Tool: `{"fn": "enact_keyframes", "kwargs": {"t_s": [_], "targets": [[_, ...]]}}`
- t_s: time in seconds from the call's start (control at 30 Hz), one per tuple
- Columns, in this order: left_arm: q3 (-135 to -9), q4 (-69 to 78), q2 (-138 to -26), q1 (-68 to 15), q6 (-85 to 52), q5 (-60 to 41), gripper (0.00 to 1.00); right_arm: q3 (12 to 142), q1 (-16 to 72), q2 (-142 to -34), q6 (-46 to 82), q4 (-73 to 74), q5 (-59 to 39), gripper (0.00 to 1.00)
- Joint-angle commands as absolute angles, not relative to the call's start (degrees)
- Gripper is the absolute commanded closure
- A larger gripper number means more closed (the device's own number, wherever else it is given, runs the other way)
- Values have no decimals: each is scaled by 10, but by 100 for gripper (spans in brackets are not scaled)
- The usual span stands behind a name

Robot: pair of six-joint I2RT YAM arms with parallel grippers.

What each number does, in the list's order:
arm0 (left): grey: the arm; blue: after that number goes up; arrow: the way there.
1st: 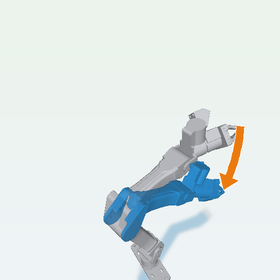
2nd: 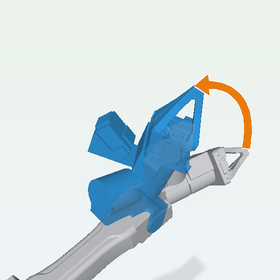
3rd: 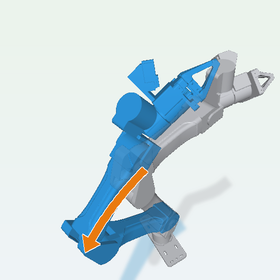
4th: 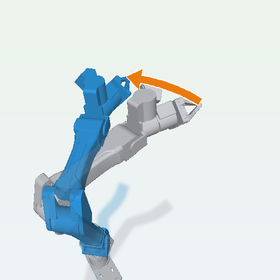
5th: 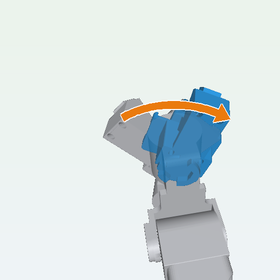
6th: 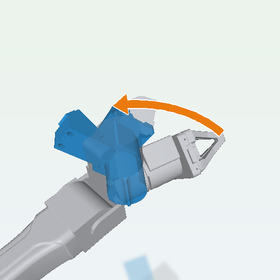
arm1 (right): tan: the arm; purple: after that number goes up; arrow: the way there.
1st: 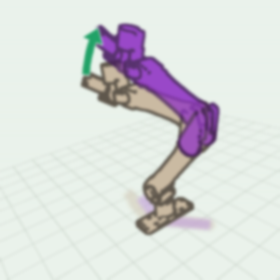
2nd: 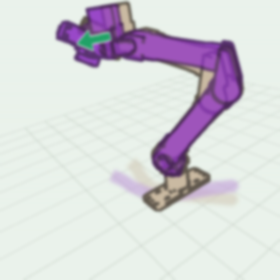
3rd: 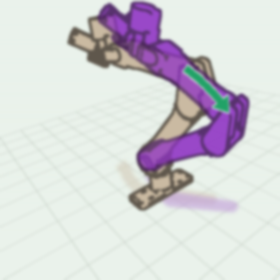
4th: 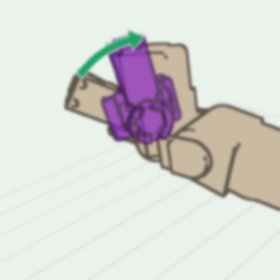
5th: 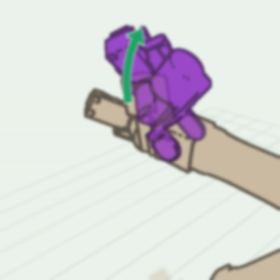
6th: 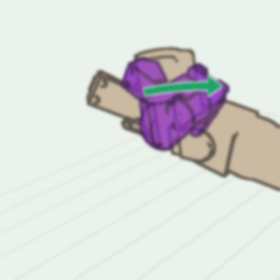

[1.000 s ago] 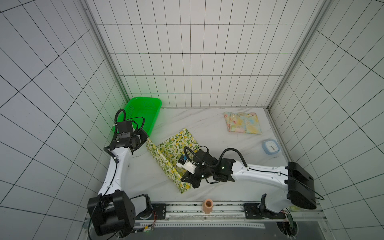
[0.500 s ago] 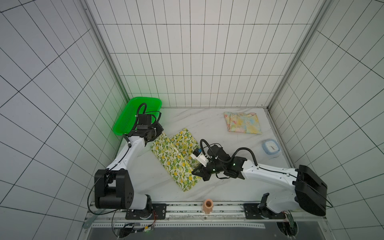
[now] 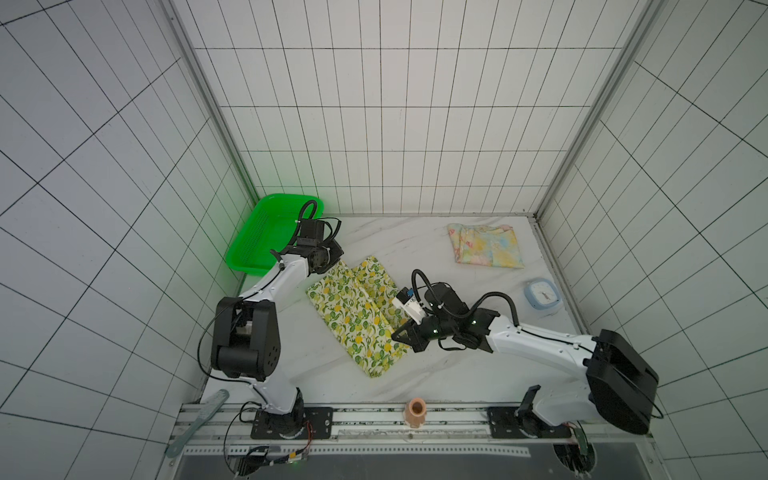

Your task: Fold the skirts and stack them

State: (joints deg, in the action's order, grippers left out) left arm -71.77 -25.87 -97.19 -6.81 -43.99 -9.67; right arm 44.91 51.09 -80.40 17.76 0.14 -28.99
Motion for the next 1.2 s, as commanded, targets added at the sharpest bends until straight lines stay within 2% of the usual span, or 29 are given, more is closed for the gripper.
{"fn": "enact_keyframes", "kwargs": {"t_s": [0.0, 0.37, 1.17], "targets": [[-755, -201, -993, -63, -446, -58, 100, 420, 502, -821, 178, -26, -341, 100], [-804, -185, -1038, -82, -455, -63, 100, 415, 469, -851, 181, -13, -369, 100], [-920, -178, -1170, -149, -485, -64, 100, 355, 398, -843, 192, 12, -432, 100]]}}
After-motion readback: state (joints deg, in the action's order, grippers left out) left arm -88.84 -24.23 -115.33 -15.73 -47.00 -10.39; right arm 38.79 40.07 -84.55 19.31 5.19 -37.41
